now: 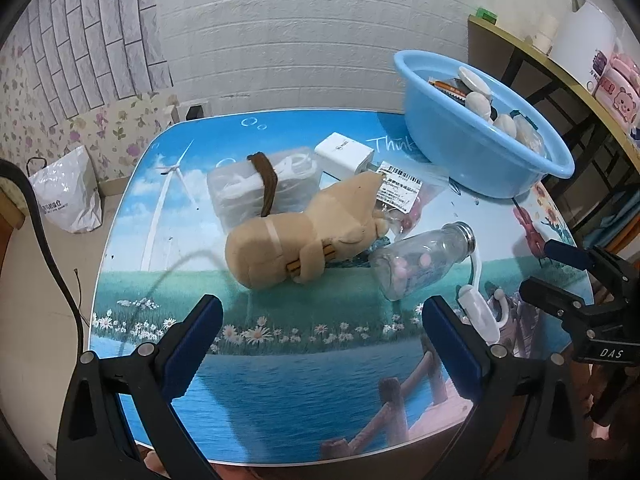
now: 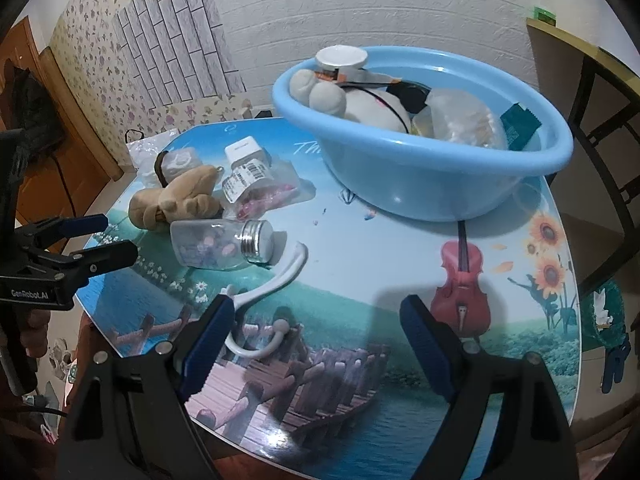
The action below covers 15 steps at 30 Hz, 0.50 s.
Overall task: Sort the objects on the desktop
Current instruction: 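Grasp the white cable on the table with the right tool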
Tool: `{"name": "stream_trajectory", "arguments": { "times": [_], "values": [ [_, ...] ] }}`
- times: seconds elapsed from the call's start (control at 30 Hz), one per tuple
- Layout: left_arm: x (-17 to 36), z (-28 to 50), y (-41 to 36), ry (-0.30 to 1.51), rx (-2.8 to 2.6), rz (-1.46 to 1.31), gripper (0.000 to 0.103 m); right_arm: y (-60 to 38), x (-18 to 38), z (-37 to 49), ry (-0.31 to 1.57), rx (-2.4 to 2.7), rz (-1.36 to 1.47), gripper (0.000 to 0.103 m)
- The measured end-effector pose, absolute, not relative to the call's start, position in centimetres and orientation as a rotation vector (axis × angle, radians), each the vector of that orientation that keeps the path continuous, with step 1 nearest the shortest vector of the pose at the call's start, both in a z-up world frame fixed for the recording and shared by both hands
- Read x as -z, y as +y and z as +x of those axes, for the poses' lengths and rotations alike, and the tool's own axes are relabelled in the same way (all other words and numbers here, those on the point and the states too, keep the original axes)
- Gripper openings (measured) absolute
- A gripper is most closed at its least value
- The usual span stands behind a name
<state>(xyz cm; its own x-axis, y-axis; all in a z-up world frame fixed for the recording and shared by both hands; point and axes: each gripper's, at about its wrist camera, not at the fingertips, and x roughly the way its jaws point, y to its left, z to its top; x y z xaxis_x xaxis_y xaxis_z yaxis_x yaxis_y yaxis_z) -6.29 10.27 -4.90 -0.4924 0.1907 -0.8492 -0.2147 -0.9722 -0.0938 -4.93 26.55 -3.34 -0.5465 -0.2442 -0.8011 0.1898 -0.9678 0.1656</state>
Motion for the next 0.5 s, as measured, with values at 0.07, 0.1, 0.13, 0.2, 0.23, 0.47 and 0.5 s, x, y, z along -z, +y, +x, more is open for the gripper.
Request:
{"name": "stream_trajectory", "arguments": {
  "times": [0.07,0.1,0.13,0.2,0.23,0.47,0.5],
  "values": [
    [5.0,-6.3,10.0,0.021,-2.527,-1.426,0.100,25.9,3.3,-4.8,-0.080,2.562,1.337,0.086],
    [5.0,-6.2,9.8,0.014,-2.525,-1.424,0.100,25.6,3.3,-4.7,-0.076,2.560,1.334,0.086],
    [5.1,-6.2,9.7,0.009,-2.522,-1.424,0.100,25.2,3.2,-4.7,-0.069,2.551,1.330,0.086],
    [5.5,-6.1,9.5,0.003,-2.514,-1.433,0.100,24.0,3.3,-4.5,-0.030,2.519,1.317,0.086],
    [5.6,-6.1,9.5,0.002,-2.511,-1.438,0.100,23.5,3.4,-4.4,-0.012,2.504,1.315,0.086],
    [5.9,-5.7,9.9,-0.008,-2.480,-1.429,0.100,21.3,5.0,-4.7,0.105,2.440,1.365,0.054],
    [5.9,-5.7,10.0,-0.010,-2.476,-1.426,0.100,21.5,5.2,-4.8,0.106,2.435,1.375,0.047]
  ]
}}
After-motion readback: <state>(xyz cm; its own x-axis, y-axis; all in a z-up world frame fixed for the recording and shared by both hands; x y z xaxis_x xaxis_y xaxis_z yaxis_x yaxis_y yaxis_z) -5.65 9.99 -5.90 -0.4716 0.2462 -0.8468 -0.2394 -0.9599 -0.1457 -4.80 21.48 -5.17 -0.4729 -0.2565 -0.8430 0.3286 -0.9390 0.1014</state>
